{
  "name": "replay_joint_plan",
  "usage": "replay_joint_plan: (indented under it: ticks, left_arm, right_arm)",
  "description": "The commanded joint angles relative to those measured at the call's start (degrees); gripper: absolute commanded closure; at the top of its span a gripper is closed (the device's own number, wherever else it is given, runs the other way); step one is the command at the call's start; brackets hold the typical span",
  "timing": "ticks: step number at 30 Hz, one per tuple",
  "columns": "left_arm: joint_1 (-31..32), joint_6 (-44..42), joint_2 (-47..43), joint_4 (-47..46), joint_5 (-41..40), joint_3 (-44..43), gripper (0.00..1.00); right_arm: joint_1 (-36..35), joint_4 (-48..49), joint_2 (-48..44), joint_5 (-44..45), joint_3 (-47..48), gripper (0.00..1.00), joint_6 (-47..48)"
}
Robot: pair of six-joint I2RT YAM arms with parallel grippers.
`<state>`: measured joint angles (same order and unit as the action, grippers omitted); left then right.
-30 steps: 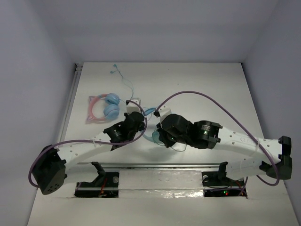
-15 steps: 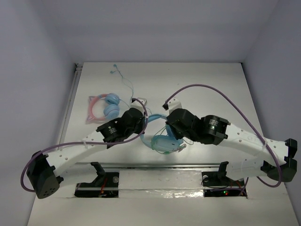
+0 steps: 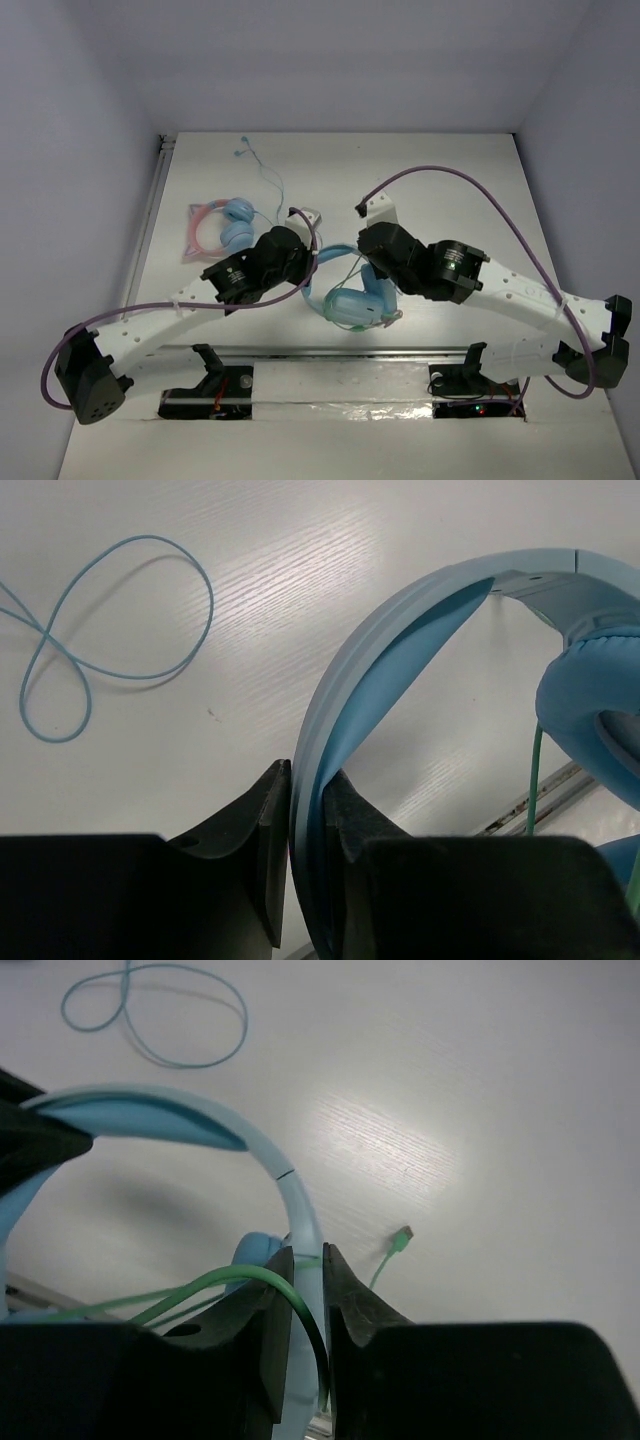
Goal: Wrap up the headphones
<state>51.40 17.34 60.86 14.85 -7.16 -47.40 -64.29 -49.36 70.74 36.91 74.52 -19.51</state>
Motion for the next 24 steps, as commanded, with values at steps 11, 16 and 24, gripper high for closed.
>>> replay_joint_plan:
  ticks: [11, 16, 24]
  left_arm:
    - [-1.64, -0.21, -6.72, -1.14, 12.16, -1.82, 1.00]
    - [-4.98, 0.06, -9.09, -2.98, 17.87, -2.09, 1.00]
    - [-12.19, 2.52, -11.82, -8.60, 25.17, -3.23, 1.00]
  right_arm:
    - [7.68, 14.35, -4.46, 6.61, -8.50, 0.75, -2.73]
    - [13.83, 22.72, -7.80, -8.23, -15.09, 0.76, -3.96]
    - [17.89, 41.35, -14.22, -23.16, -27.49, 0.74, -7.83]
